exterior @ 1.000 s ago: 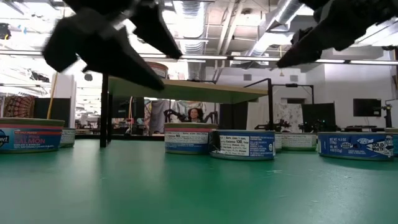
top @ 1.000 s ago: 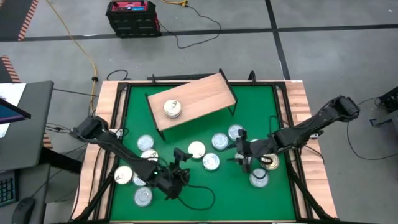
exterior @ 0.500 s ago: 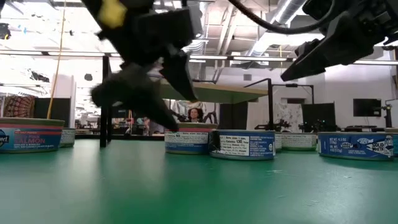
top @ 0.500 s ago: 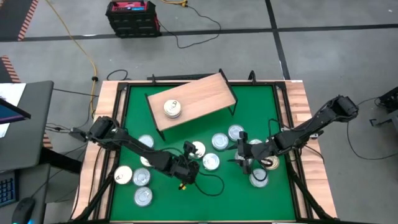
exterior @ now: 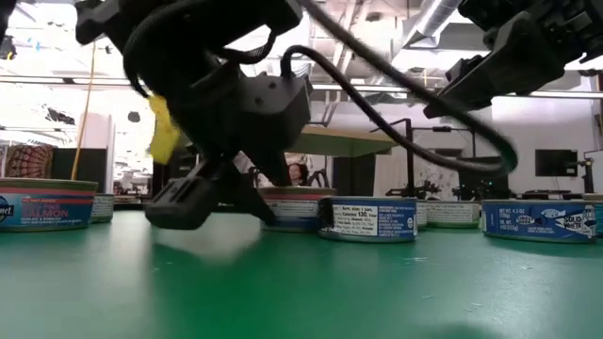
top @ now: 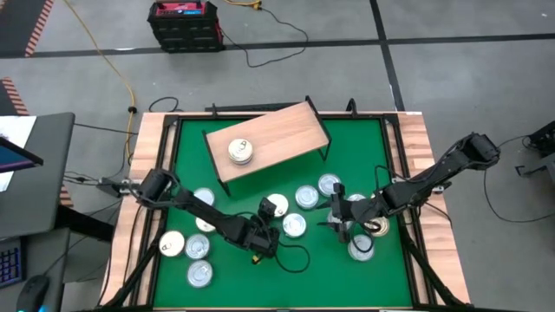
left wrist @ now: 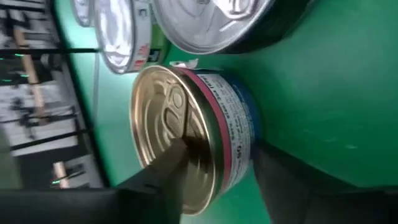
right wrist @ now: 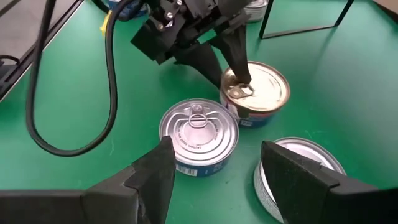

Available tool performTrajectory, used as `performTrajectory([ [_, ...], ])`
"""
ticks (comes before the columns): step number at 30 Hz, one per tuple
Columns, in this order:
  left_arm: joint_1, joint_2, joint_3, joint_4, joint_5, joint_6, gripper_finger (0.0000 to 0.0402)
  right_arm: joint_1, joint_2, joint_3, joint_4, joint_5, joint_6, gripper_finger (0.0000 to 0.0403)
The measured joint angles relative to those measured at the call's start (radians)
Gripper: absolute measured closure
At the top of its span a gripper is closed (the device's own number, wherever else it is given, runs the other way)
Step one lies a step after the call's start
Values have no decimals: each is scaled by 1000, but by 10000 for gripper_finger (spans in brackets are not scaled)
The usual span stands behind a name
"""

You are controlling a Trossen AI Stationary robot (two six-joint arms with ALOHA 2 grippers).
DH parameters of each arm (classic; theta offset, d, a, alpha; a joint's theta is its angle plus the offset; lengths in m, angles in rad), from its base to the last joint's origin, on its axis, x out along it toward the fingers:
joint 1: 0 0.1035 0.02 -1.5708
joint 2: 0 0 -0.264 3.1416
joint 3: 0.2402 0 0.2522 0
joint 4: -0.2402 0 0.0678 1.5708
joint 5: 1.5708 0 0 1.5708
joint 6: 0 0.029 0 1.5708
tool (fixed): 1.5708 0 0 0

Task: Stack canned seafood by type on shelf
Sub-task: Stack the blue pink tuna can on top of the blue pink tuna can on the shelf

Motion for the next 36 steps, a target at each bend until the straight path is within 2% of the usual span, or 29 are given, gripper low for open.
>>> performTrajectory([
  [7, -27, -1, 2, -27, -15, -71, 341, 1, 0, 0, 1, 0, 5, 138],
  [13, -48, -19, 34, -131, 18, -187, 382, 1, 0, 0, 1, 0, 8, 138],
  [23, -52, -28, 41, -158, 153, -289, 398, 1, 0, 0, 7, 0, 11, 138],
  [31, -54, -45, 50, -197, 321, -382, 398, 1, 0, 0, 8, 0, 11, 138],
  [34, -59, -54, 135, -285, 434, -426, 398, 1, 0, 0, 8, 0, 11, 138],
  [36, -63, -59, 217, -353, 465, -452, 398, 0, 0, 0, 9, 0, 10, 138],
])
